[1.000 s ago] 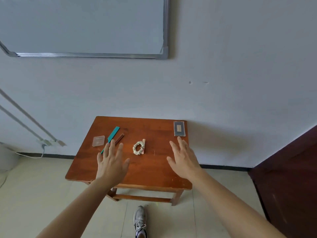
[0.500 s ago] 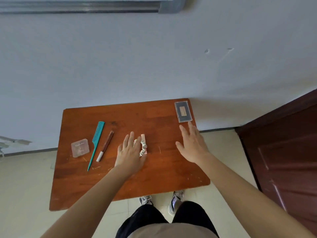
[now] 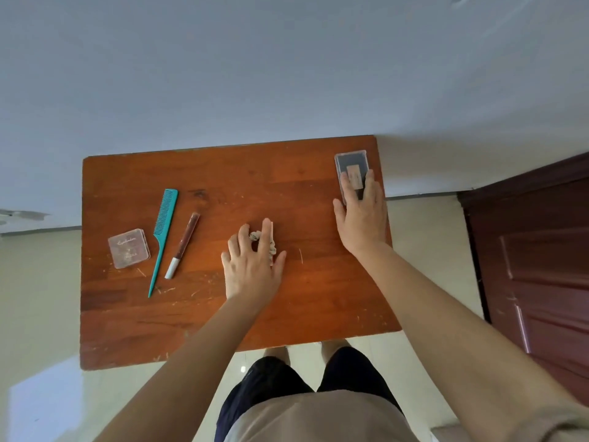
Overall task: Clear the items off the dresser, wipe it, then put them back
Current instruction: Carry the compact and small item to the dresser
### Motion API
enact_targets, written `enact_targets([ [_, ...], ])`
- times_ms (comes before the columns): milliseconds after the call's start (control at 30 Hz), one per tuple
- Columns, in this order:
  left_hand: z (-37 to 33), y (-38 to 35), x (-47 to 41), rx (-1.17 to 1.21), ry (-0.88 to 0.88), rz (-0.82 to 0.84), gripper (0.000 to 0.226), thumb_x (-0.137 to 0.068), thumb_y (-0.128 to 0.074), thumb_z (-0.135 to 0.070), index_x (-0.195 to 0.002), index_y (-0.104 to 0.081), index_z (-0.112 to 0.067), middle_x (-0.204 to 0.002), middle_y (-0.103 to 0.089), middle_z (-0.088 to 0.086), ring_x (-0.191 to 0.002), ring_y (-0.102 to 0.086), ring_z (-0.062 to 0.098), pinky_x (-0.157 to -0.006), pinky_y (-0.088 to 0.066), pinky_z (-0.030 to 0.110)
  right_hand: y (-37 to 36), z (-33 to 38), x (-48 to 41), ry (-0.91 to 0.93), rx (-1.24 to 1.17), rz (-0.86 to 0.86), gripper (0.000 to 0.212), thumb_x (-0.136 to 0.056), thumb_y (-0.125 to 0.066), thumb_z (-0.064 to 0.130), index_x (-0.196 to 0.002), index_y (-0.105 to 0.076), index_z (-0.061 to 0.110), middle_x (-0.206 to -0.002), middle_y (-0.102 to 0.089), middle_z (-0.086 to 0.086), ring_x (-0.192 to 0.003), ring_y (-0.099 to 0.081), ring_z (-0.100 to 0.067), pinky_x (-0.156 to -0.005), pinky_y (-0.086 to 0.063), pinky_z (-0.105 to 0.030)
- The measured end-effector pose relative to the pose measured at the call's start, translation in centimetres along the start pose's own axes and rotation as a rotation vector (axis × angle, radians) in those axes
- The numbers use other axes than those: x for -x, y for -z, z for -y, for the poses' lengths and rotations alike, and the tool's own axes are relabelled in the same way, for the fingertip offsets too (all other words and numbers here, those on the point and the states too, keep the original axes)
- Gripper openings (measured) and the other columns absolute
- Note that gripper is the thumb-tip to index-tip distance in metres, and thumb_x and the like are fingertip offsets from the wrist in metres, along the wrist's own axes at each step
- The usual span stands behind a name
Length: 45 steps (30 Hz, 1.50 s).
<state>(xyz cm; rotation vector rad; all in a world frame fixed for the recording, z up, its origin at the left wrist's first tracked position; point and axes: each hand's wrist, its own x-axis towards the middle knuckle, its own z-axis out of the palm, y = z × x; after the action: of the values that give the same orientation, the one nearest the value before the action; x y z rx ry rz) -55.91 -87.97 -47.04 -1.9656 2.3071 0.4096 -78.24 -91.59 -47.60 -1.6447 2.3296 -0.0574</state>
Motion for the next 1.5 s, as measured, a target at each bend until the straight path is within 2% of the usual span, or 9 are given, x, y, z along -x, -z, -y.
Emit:
enact_targets([
  [100,-0.1,0.6,-0.3,0.059,-0.078,0.038,0.058,-0.096,-0.049,-0.033,-0.149,-0.025,-0.028,-0.129,-0.043,0.013,-0.108,-0.048,0.030,-0.077,-0.053,0.043,0.6,-0.2,2.3,0.126,-0.033,-0.023,0.052,-0.100,-0.050,0.032,-0.149,-0.035,0.028,-0.156,-0.026,-0.019,-0.141,-0.030,-0.036,-0.111,-0.038,-0.049],
  [167,-0.3,1.0,-1.0,0.087,-0.079,0.112,0.061,-0.097,-0.048,-0.025,-0.149,-0.017,-0.031,-0.127,-0.041,0.008,-0.108,-0.047,0.025,-0.072,-0.055,0.037,0.9,-0.6,3.5,0.178,-0.028,0.022,0.051,-0.097,-0.056,0.032,-0.145,-0.039,0.030,-0.154,-0.029,-0.015,-0.138,-0.035,-0.032,-0.109,-0.042,-0.044],
  [400,-1.0,4.2,-1.8,0.039,-0.017,0.209,0.061,-0.100,-0.046,-0.024,-0.150,-0.012,-0.032,-0.131,-0.039,0.005,-0.110,-0.048,0.019,-0.077,-0.055,0.031,2.4,-0.8,5.0,0.142,-0.032,0.147,0.058,-0.088,-0.068,0.033,-0.136,-0.037,0.029,-0.146,-0.038,-0.012,-0.131,-0.042,-0.029,-0.100,-0.049,-0.035],
  [533,-1.5,8.0,-1.2,-0.004,-0.039,0.168,0.065,-0.100,-0.048,-0.026,-0.152,-0.010,-0.033,-0.140,-0.038,0.007,-0.115,-0.050,0.017,-0.077,-0.054,0.024,3.9,-1.4,6.3,0.137,-0.074,0.183,0.060,-0.084,-0.071,0.032,-0.133,-0.036,0.031,-0.136,-0.042,-0.008,-0.120,-0.045,-0.025,-0.088,-0.052,-0.031],
  [700,-3.0,14.0,-2.5,0.000,-0.182,-0.008,0.072,-0.097,-0.053,-0.022,-0.153,-0.008,-0.031,-0.133,-0.039,0.004,-0.104,-0.051,0.015,-0.071,-0.055,0.022,7.3,-2.3,7.8,0.081,-0.142,-0.006,0.060,-0.083,-0.067,0.033,-0.134,-0.035,0.034,-0.134,-0.043,-0.008,-0.118,-0.048,-0.025,-0.082,-0.054,-0.030],
  [933,-9.1,18.7,-4.6,0.184,-0.705,-0.133,0.061,-0.093,-0.053,-0.009,-0.150,-0.031,-0.020,-0.111,-0.045,0.008,-0.089,-0.053,0.022,-0.062,-0.045,0.028,11.6,-5.9,14.6,-0.326,-0.222,-0.271,0.063,-0.082,-0.058,0.042,-0.138,-0.029,0.044,-0.130,-0.041,-0.003,-0.118,-0.043,-0.022,-0.081,-0.053,-0.032],
  [1100,-17.2,17.8,-0.3,0.228,-1.013,-0.074,0.060,-0.094,-0.052,-0.009,-0.150,-0.032,-0.015,-0.114,-0.047,0.014,-0.080,-0.056,0.026,-0.062,-0.055,0.038,12.8,-9.9,25.4,-0.652,-0.220,-0.419,0.063,-0.077,-0.061,0.041,-0.134,-0.035,0.043,-0.129,-0.045,0.001,-0.116,-0.046,-0.023,-0.081,-0.052,-0.037],
  [1267,-25.2,15.8,10.0,0.271,-1.366,0.014,0.060,-0.090,-0.055,-0.005,-0.148,-0.037,-0.012,-0.107,-0.048,0.014,-0.079,-0.052,0.027,-0.062,-0.052,0.040,13.0,-12.5,39.1,-0.950,-0.221,-0.593,0.058,-0.073,-0.062,0.038,-0.127,-0.041,0.042,-0.118,-0.047,0.004,-0.109,-0.049,-0.023,-0.071,-0.050,-0.035],
  [1500,-30.7,13.0,29.3,0.231,-1.750,0.093,0.060,-0.087,-0.059,-0.004,-0.144,-0.043,-0.012,-0.103,-0.049,0.008,-0.079,-0.052,0.024,-0.061,-0.036,0.027,10.8,-13.4,57.9,-1.260,-0.237,-0.776,0.056,-0.076,-0.064,0.038,-0.127,-0.041,0.040,-0.120,-0.048,0.003,-0.105,-0.052,-0.024,-0.066,-0.047,-0.031],
])
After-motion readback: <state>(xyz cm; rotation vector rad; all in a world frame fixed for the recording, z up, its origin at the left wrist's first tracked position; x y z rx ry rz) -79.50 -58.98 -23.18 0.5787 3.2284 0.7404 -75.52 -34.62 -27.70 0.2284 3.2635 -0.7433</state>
